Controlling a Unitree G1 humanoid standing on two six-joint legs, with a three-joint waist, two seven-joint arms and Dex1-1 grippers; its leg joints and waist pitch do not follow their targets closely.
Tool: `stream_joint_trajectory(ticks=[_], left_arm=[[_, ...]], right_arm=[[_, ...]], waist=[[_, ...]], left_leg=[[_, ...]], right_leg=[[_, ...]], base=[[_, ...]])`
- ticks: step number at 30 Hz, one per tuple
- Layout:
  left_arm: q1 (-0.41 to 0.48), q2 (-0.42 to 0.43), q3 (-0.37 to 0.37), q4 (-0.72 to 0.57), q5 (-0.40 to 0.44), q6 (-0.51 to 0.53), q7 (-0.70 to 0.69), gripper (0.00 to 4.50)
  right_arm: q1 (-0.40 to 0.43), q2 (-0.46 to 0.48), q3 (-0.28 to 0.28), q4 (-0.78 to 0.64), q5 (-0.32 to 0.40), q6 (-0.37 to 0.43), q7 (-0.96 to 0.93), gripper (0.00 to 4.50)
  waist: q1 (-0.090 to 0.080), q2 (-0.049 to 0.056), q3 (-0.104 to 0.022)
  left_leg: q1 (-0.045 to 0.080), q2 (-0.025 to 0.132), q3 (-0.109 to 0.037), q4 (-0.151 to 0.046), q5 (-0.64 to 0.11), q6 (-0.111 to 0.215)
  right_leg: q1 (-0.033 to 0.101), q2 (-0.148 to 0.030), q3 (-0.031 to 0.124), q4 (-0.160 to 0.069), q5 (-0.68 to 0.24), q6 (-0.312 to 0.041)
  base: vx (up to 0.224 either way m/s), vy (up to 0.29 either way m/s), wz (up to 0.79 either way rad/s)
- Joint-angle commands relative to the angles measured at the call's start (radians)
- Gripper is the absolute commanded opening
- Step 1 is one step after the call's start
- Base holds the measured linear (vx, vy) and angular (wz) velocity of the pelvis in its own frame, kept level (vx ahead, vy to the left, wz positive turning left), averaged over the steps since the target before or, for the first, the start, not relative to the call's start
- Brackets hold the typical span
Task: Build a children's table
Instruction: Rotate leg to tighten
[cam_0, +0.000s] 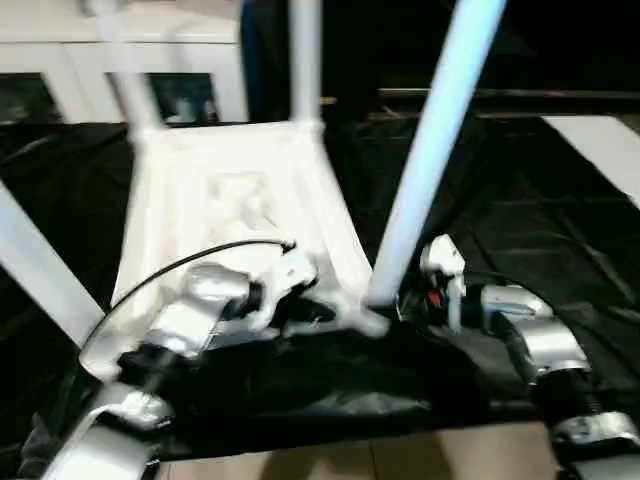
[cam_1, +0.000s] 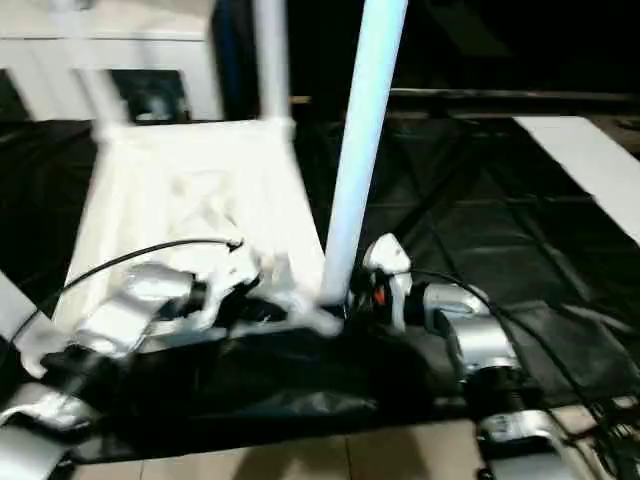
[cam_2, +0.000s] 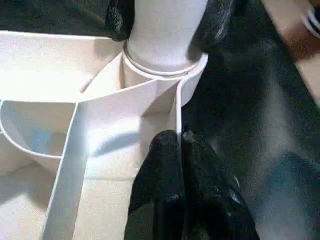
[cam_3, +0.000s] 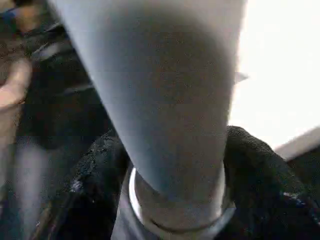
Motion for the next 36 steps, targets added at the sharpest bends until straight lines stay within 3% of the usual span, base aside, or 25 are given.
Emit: stream_joint_trajectory(ticks=[1,4,6,11,13,16,17,19,21,22,23,25,28,29,30,35,36], left_arm=[[0.007,0.0,-0.041,-0.015,0.006,-0.012,-0.041,0.0],[0.014,0.022,-0.046,-0.022,0.001,-0.008,-0.063,0.0],[0.016,0.033,-0.046,-0.026,-0.001,-0.008,-0.071,0.0],[0.019,0.035,-0.034,-0.04,-0.008,0.003,-0.057,0.0],[0.009,0.006,-0.014,-0.027,-0.008,0.011,0.003,0.0],[-0.007,-0.03,0.006,-0.003,0.003,0.022,0.087,0.0],[-0.011,-0.038,0.009,0.003,0.005,0.024,0.108,0.0],[-0.017,-0.061,0.016,0.015,0.011,0.034,0.163,0.0],[-0.018,-0.141,0.028,0.036,0.027,0.074,0.312,0.0],[-0.016,-0.151,0.028,0.036,0.029,0.079,0.327,0.0],[-0.014,-0.165,0.028,0.036,0.032,0.088,0.347,0.0],[-0.011,-0.219,0.027,0.043,0.038,0.107,0.409,0.0],[-0.014,-0.28,0.024,0.062,0.054,0.107,0.47,0.0],[-0.013,-0.289,0.015,0.063,0.059,0.101,0.47,0.0],[-0.01,-0.292,0.003,0.06,0.063,0.092,0.464,0.0],[0.005,-0.271,-0.013,0.038,0.071,0.071,0.442,0.0],[0.012,-0.257,-0.016,0.025,0.069,0.067,0.423,0.0]], right_arm=[[0.016,-0.005,0.038,-0.01,-0.008,0.023,0.064,3.0],[0.018,-0.014,0.051,-0.026,0.001,0.024,0.094,2.85],[0.02,-0.016,0.056,-0.041,0.011,0.036,0.108,2.75],[0.028,0.001,0.063,-0.057,0.025,0.044,0.095,2.48],[0.023,0.047,0.028,-0.015,0.009,0.031,-0.016,2.38],[0.014,0.091,-0.005,0.048,-0.03,-0.001,-0.18,2.31],[0.012,0.101,-0.012,0.063,-0.04,-0.006,-0.223,2.21],[0.013,0.122,-0.028,0.087,-0.055,-0.016,-0.315,2.17],[0.021,0.196,-0.076,0.128,-0.057,0.002,-0.519,2.09],[0.022,0.204,-0.078,0.131,-0.059,0.006,-0.54,2.06],[0.024,0.216,-0.081,0.135,-0.064,0.01,-0.567,2.04],[0.029,0.26,-0.079,0.151,-0.081,0.001,-0.642,2.02],[0.033,0.314,-0.059,0.165,-0.102,-0.041,-0.677,2.02],[0.04,0.327,-0.051,0.154,-0.098,-0.049,-0.661,2.55],[0.045,0.337,-0.049,0.141,-0.085,-0.047,-0.644,2.55],[0.05,0.309,-0.052,0.113,-0.064,-0.028,-0.599,2.98],[0.056,0.277,-0.041,0.095,-0.076,-0.044,-0.566,2.98]], waist=[[0.001,0.004,-0.055],[0.005,0.003,-0.053],[0.006,0.001,-0.054],[0.006,-0.002,-0.056],[0.004,-0.002,-0.054],[-0.007,-0.006,-0.047],[-0.016,-0.006,-0.046],[-0.026,-0.006,-0.043],[-0.042,-0.004,-0.041],[-0.044,-0.001,-0.041],[-0.051,-0.006,-0.042],[-0.06,0.0,-0.039],[-0.067,-0.002,-0.04],[-0.067,-0.003,-0.038],[-0.067,-0.004,-0.038],[-0.065,-0.005,-0.041],[-0.065,-0.01,-0.041]], left_leg=[[-0.001,0.031,0.008,-0.053,-0.162,0.104],[0.005,0.032,0.008,-0.056,-0.197,0.073],[0.003,0.031,0.007,-0.057,-0.195,0.066],[0.0,0.028,0.008,-0.054,-0.163,0.069],[0.0,0.027,0.009,-0.055,-0.17,0.065],[-0.001,0.021,0.006,-0.057,-0.22,0.038],[0.002,0.019,0.001,-0.059,-0.26,0.023],[-0.001,0.018,-0.002,-0.061,-0.283,0.018],[-0.004,0.015,-0.006,-0.061,-0.306,0.008],[-0.003,0.014,-0.008,-0.061,-0.314,0.005],[-0.002,0.009,-0.009,-0.058,-0.335,0.009],[0.006,0.01,-0.008,-0.058,-0.359,0.017],[0.003,0.008,-0.01,-0.058,-0.377,0.024],[0.01,0.007,-0.01,-0.056,-0.403,0.028],[0.01,0.006,-0.01,-0.056,-0.407,0.031],[0.003,0.014,-0.014,-0.066,-0.404,0.037],[0.002,0.015,-0.013,-0.066,-0.397,0.039]], right_leg=[[0.061,-0.053,0.055,-0.052,-0.176,-0.232],[0.058,-0.053,0.057,-0.057,-0.231,-0.216],[0.06,-0.054,0.059,-0.055,-0.236,-0.211],[0.061,-0.054,0.062,-0.051,-0.205,-0.21],[0.059,-0.055,0.062,-0.054,-0.225,-0.206],[0.053,-0.057,0.061,-0.068,-0.343,-0.172],[0.053,-0.056,0.057,-0.077,-0.438,-0.135],[0.051,-0.056,0.056,-0.084,-0.478,-0.115],[0.05,-0.052,0.051,-0.087,-0.51,-0.098],[0.051,-0.054,0.049,-0.089,-0.525,-0.091],[0.05,-0.053,0.044,-0.099,-0.57,-0.067],[0.04,-0.051,0.042,-0.107,-0.578,-0.067],[0.041,-0.05,0.036,-0.113,-0.595,-0.057],[0.034,-0.049,0.034,-0.12,-0.614,-0.05],[0.034,-0.049,0.034,-0.121,-0.619,-0.047],[0.04,-0.052,0.041,-0.112,-0.562,-0.062],[0.041,-0.052,0.043,-0.111,-0.552,-0.066]], base=[[0.0,0.0,0.0],[0.0,0.0,0.0],[0.0,0.0,0.0],[0.0,0.0,0.0],[0.0,0.0,0.0],[0.0,0.0,0.0],[0.0,0.0,0.0],[0.0,0.0,0.0],[0.0,0.0,0.0],[0.0,0.0,0.0],[0.0,0.0,0.0],[0.0,0.0,0.0],[0.0,0.0,0.0],[0.0,0.0,0.0],[0.0,0.0,0.0],[0.0,0.0,0.0],[0.0,0.0,0.0]])
